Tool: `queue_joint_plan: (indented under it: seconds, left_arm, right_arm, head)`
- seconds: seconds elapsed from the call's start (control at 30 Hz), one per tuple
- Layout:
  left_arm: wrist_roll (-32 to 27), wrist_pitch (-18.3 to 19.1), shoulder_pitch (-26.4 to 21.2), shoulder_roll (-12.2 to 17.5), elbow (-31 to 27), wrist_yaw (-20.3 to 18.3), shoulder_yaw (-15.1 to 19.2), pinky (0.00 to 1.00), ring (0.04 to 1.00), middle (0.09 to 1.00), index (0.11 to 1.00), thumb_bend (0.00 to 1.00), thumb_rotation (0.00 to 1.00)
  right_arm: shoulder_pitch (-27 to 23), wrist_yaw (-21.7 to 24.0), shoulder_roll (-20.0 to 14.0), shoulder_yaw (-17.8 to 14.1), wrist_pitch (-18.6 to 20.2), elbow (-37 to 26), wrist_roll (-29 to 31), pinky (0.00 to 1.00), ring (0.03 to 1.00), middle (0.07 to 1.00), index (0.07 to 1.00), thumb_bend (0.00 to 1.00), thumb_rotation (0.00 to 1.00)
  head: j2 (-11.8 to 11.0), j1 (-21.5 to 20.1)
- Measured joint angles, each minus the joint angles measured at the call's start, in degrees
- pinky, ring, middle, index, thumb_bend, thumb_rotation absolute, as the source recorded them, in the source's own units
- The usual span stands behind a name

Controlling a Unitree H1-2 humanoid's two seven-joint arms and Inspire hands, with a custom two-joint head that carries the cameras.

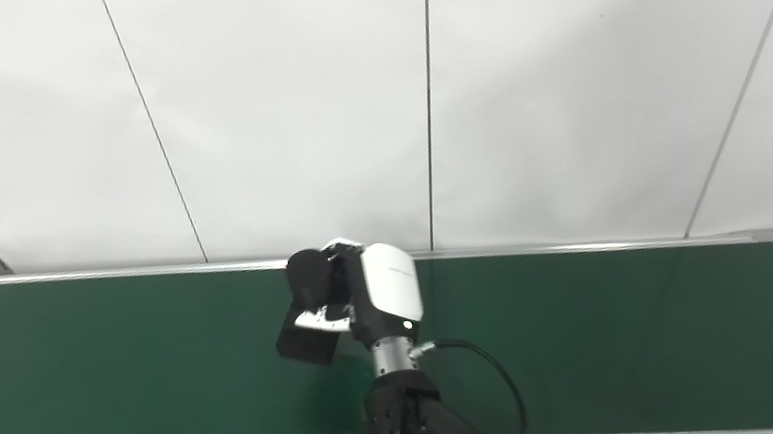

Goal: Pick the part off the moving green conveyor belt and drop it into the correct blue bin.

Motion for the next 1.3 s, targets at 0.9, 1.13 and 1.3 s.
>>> queue_joint_plan:
  seconds: [0.9, 1.13, 1.3]
  left_arm:
    - [-6.55, -0.09, 1.77, 0.71, -5.32, -7.97, 4.04, 0.81, 0.847, 0.849, 0.813, 0.92, 0.25]
    - [-7.43, -0.09, 1.55, 0.67, -6.29, -8.33, 4.19, 0.79, 0.831, 0.834, 0.806, 0.92, 0.26]
    - [-7.18, -0.05, 1.55, 0.67, -8.12, -8.14, 4.16, 0.8, 0.835, 0.835, 0.804, 0.92, 0.27]
  right_arm:
    - [32.3, 22.93, -3.26, -9.38, 16.04, -56.26, -1.55, 0.35, 0.419, 0.441, 0.543, 0.51, 0.0]
    - [37.81, 26.29, -3.49, -9.41, 16.98, -59.57, -3.06, 0.34, 0.411, 0.44, 0.544, 0.52, 0.0]
    - [40.13, 27.48, -3.89, -9.36, 16.97, -59.68, -3.1, 0.34, 0.413, 0.44, 0.542, 0.52, 0.0]
  head:
    - [12.65, -2.64]
    - [15.03, -1.5]
    - [15.82, -1.23]
